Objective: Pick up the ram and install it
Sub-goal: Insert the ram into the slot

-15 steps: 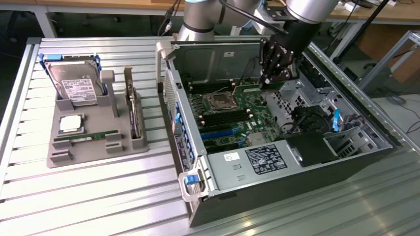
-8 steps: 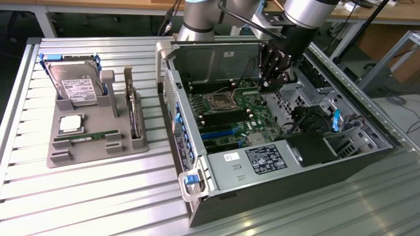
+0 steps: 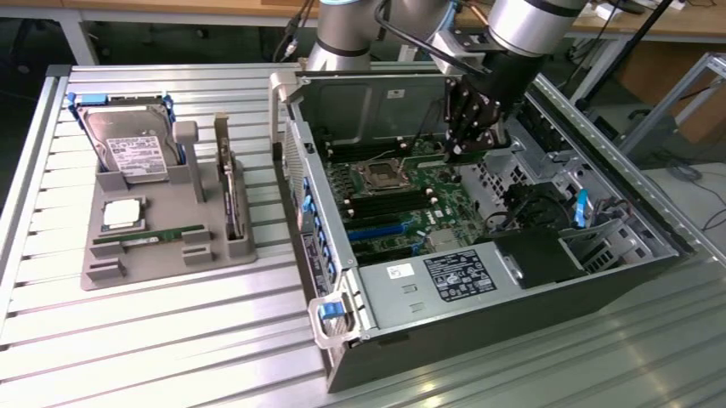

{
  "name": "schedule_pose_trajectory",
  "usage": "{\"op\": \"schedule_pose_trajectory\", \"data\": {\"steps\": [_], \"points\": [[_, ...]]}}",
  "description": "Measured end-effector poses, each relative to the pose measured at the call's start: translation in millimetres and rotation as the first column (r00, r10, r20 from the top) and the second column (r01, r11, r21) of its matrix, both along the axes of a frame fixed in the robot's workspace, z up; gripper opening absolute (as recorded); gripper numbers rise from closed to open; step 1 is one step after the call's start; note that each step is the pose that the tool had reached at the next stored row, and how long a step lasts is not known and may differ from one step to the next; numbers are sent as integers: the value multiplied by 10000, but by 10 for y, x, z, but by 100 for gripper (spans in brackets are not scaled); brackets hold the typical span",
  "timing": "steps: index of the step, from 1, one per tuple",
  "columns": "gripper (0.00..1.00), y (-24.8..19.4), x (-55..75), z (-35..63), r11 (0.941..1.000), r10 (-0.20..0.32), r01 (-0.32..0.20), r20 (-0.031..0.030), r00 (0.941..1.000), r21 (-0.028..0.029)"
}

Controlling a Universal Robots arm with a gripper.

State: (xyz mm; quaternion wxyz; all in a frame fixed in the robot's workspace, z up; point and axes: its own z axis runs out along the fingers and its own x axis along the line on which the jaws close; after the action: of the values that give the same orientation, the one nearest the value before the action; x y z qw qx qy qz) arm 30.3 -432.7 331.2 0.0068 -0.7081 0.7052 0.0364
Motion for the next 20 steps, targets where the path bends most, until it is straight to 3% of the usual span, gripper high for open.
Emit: {"op": "schedule_pose_trajectory", "data": {"steps": [20], "points": [[13,0,0,-190,10000,0,0,0,10000,0]]}}
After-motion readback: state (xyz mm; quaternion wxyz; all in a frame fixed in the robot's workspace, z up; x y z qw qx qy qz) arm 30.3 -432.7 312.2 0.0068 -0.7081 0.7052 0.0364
